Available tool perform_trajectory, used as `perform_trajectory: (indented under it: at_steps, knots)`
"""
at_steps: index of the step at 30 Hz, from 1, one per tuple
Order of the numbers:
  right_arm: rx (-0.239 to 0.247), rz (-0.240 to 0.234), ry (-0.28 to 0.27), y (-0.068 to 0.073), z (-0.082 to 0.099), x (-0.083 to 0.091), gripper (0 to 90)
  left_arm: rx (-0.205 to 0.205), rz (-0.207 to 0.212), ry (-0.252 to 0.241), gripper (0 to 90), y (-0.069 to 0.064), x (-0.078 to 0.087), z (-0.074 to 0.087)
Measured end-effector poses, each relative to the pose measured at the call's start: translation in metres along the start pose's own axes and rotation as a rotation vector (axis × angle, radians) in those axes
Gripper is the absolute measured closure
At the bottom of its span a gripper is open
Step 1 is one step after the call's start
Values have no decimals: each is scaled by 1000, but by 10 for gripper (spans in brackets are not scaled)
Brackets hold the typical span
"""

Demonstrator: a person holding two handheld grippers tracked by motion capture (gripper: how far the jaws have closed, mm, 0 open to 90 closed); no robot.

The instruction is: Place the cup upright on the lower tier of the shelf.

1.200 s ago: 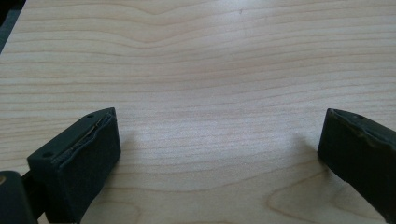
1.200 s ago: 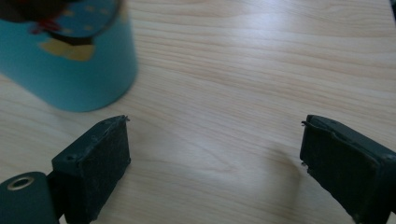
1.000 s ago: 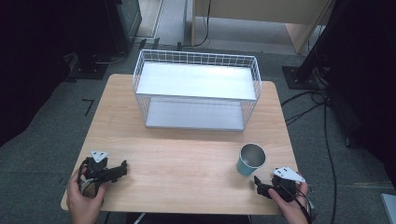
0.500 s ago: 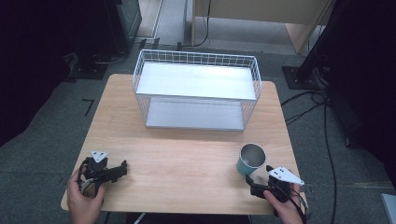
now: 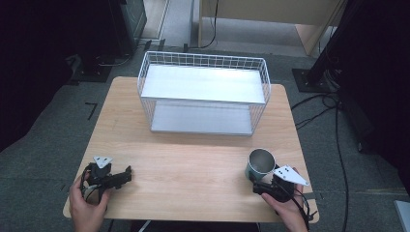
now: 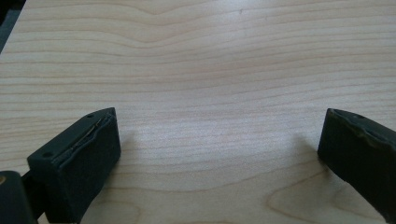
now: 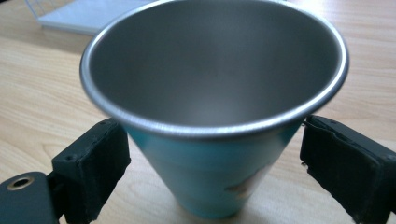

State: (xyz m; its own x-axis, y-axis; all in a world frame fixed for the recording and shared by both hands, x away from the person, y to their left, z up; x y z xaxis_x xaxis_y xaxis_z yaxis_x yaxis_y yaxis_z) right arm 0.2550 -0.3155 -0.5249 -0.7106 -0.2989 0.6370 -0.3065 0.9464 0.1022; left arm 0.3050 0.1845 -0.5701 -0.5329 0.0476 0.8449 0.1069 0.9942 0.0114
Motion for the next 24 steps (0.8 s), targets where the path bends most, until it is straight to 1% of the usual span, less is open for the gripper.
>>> perform_trajectory:
  at_steps: [2, 4, 7, 10, 11, 12, 13, 14, 18, 24]
  knots:
    - [-6, -2, -8, -1, -2, -1, 81, 0, 0, 0, 0, 0, 0, 0]
    - [-1, -2, -17, 0, -3, -2, 81, 0, 0, 0, 0, 0, 0, 0]
    - [8, 12, -33, 1, -6, -4, 81, 0, 0, 0, 0, 0, 0, 0]
    - [4, 11, -50, 2, -9, -5, 84, 0, 0, 0, 0, 0, 0, 0]
    - [0, 7, -51, 3, -11, -6, 93, 0, 0, 0, 0, 0, 0, 0]
    - [4, 16, -59, 4, -12, -7, 136, 0, 0, 0, 0, 0, 0, 0]
    - [0, 19, -64, 5, -12, -7, 144, 0, 0, 0, 0, 0, 0, 0]
    - [2, 25, -62, 6, -13, -8, 145, 0, 0, 0, 0, 0, 0, 0]
    - [6, 26, -71, 8, -15, -10, 149, 0, 0, 0, 0, 0, 0, 0]
    - [-7, 29, -79, 11, -19, -11, 151, 0, 0, 0, 0, 0, 0, 0]
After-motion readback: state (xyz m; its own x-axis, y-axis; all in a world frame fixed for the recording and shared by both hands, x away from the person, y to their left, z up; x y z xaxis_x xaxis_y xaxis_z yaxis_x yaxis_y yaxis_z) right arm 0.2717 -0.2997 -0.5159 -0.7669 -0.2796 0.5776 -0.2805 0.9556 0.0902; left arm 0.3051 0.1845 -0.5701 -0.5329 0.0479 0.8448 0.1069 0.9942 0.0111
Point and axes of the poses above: each handheld gripper's, and its own axes: x roughly backward along the jaws, z roughly out of its underside, y roughly to its left, the point moved 7 cm from there along -x, roughly forward along the jaws, and after that the axes turned 11 degrees about y, right-handed, at the moved point
